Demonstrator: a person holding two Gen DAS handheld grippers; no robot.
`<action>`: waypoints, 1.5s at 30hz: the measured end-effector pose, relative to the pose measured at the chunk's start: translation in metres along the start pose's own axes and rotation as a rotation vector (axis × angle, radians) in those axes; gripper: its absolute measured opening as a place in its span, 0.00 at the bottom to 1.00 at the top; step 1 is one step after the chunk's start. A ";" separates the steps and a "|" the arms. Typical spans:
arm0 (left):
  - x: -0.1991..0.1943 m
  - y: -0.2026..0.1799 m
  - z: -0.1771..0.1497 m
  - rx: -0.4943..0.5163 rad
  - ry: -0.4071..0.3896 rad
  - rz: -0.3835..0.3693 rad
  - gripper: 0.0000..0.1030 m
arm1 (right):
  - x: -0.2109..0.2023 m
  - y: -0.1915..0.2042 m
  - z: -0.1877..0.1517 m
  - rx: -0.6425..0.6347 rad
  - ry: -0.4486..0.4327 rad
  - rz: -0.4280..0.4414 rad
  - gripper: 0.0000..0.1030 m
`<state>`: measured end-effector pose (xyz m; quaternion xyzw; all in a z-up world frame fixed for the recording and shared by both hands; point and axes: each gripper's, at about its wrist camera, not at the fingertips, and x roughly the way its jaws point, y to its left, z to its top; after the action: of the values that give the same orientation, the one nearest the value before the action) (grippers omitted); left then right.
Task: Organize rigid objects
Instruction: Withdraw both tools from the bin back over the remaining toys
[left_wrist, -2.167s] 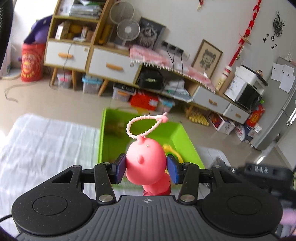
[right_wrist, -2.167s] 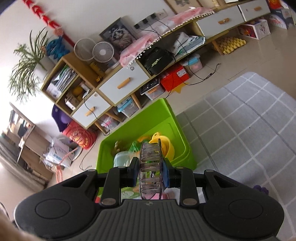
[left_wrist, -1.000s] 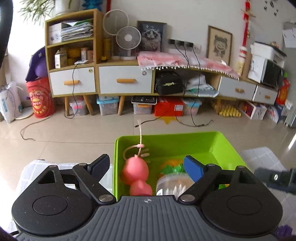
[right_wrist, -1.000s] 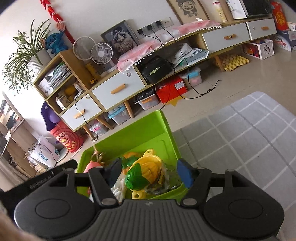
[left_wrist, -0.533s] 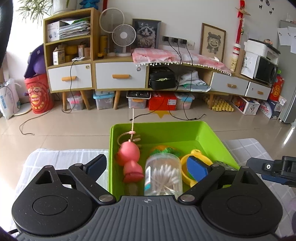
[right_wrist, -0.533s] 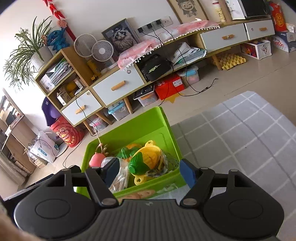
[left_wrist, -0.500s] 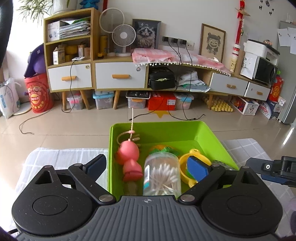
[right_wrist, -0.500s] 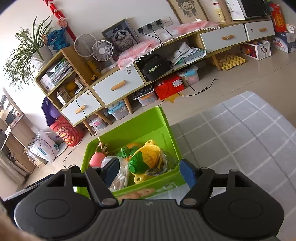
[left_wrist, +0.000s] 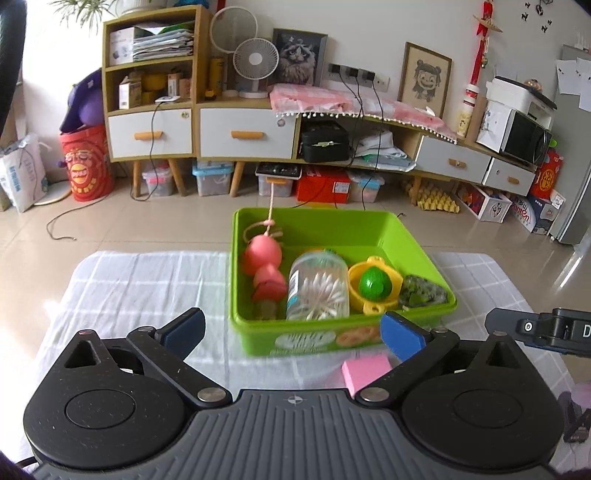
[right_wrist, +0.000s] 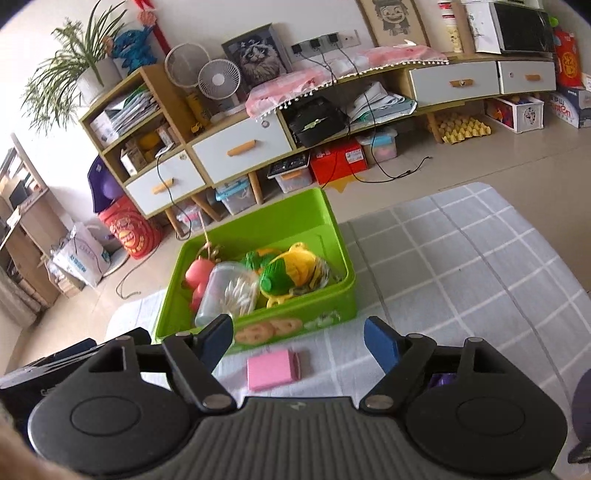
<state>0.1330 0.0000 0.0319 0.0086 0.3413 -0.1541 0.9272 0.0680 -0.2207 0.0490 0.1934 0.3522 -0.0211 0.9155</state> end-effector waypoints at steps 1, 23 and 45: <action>-0.003 0.001 -0.002 0.000 0.002 0.002 0.98 | -0.002 0.001 -0.002 -0.006 0.005 0.001 0.56; -0.018 0.032 -0.083 -0.074 0.140 -0.034 0.98 | -0.003 -0.003 -0.064 -0.177 0.116 0.007 0.58; -0.003 0.017 -0.149 0.094 0.177 0.005 0.98 | 0.012 -0.004 -0.144 -0.439 0.266 -0.011 0.62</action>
<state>0.0416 0.0355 -0.0817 0.0667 0.4141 -0.1664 0.8924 -0.0153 -0.1698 -0.0578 -0.0108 0.4666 0.0767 0.8811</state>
